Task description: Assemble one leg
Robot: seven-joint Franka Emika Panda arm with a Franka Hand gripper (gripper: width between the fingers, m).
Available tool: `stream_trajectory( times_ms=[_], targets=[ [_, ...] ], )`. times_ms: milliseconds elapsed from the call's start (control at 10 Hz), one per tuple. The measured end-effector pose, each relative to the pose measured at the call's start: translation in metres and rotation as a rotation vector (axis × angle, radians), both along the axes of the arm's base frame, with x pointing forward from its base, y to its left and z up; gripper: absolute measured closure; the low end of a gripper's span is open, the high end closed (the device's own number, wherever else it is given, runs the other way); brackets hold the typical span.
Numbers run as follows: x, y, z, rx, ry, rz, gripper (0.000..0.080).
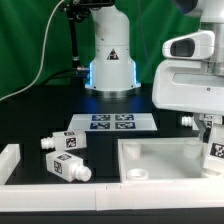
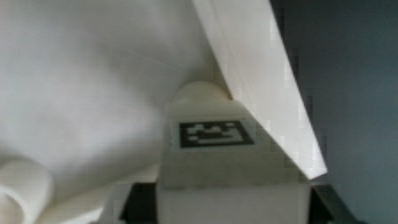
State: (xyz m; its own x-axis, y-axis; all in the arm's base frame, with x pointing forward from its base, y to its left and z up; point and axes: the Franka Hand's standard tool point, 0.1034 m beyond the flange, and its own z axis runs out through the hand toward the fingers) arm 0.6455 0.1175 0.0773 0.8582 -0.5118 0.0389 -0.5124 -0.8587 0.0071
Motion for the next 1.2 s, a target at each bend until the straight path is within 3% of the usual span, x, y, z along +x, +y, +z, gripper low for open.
stream_trajectory(
  times_ms=[300,600,700,1100,1200],
  targets=[
    [0.000,-0.001,-0.001,0.007,-0.010,-0.375,0.0513],
    [-0.001,-0.010,-0.002,0.125,-0.013,-0.814,0.0512],
    [-0.002,-0.011,-0.002,0.139,-0.016,-0.908,0.0512],
    [-0.002,-0.012,-0.003,0.149,-0.010,-1.049,0.0512],
    [-0.002,-0.010,-0.002,0.137,-0.013,-0.951,0.0277]
  ],
)
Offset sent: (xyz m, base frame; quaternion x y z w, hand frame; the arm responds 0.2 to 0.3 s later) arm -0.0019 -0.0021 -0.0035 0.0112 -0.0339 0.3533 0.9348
